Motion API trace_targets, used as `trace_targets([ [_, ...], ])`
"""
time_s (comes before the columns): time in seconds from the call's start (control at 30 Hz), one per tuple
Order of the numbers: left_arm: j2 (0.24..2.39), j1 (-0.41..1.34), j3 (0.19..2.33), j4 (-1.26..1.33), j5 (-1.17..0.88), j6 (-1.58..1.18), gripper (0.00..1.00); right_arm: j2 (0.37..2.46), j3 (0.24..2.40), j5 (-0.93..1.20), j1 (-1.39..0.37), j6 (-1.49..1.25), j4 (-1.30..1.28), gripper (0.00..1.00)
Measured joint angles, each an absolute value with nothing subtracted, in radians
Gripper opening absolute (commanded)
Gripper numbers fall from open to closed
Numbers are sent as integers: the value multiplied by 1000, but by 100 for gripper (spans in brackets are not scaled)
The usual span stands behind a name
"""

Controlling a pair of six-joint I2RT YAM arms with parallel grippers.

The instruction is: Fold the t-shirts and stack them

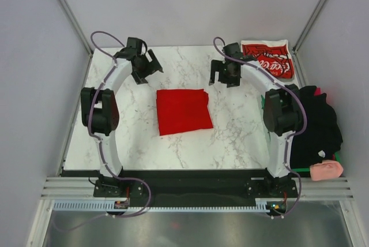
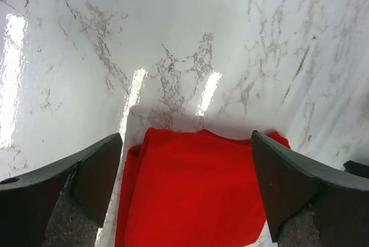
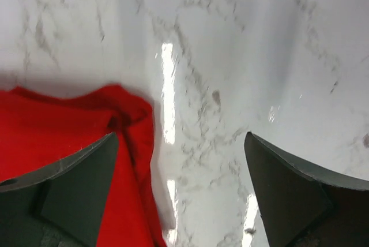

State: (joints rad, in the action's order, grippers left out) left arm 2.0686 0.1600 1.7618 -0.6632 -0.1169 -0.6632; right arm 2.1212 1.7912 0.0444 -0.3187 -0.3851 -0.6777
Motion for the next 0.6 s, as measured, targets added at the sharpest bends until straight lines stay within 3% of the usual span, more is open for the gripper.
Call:
trace_targets([
  [0.17,1893,166,1641,-672,-145,-649,98,1991,1582,251,-326,-378,-557,98],
  [0.43,1435,173,1246,-705,-183,-612,97,2089,1513,428,-345,-394,-429,98],
  [0.57,1220,172,1093,-717,-194,-600,97,2122,1519,462,-340,-410,-384,93],
  [0.6,1186,172,1071,-724,-195,-598,97,2127,1522,469,-338,-413,-375,87],
])
